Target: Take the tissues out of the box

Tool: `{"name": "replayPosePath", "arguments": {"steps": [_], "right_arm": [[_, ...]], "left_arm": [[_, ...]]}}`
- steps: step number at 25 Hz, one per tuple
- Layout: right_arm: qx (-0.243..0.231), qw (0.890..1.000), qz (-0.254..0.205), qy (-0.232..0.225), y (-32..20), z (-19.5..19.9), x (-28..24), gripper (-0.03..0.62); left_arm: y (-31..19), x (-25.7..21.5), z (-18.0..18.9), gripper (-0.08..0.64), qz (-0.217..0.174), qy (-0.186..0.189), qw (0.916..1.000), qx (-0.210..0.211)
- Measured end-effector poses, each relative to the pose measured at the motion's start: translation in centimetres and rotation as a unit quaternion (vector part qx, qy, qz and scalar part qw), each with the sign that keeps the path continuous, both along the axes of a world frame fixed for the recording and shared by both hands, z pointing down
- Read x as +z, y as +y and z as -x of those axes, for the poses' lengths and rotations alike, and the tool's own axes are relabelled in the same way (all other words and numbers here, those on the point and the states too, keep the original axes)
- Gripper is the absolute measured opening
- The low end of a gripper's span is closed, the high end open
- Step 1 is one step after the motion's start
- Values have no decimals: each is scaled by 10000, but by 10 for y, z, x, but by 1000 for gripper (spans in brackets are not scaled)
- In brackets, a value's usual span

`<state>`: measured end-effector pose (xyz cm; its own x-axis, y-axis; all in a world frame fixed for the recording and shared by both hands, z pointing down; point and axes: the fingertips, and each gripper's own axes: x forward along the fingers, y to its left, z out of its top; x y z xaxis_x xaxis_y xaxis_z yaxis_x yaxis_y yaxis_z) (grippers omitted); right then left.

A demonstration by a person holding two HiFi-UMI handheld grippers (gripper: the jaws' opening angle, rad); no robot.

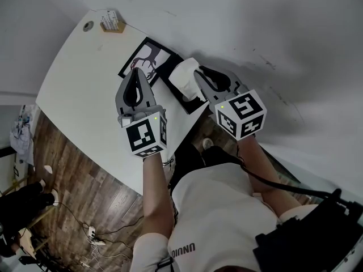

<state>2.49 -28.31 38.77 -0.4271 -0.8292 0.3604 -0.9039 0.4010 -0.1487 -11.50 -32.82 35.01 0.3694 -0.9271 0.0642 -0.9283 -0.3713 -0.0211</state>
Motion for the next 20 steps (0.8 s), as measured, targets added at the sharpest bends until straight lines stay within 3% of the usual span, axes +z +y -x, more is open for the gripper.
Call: {"name": "replayPosePath", "arguments": {"steps": [20], "right_arm": [[98, 9988, -479, 92, -1, -1, -34, 72]], "left_arm": [[2, -7, 3, 12, -43, 13, 10000, -19]]}}
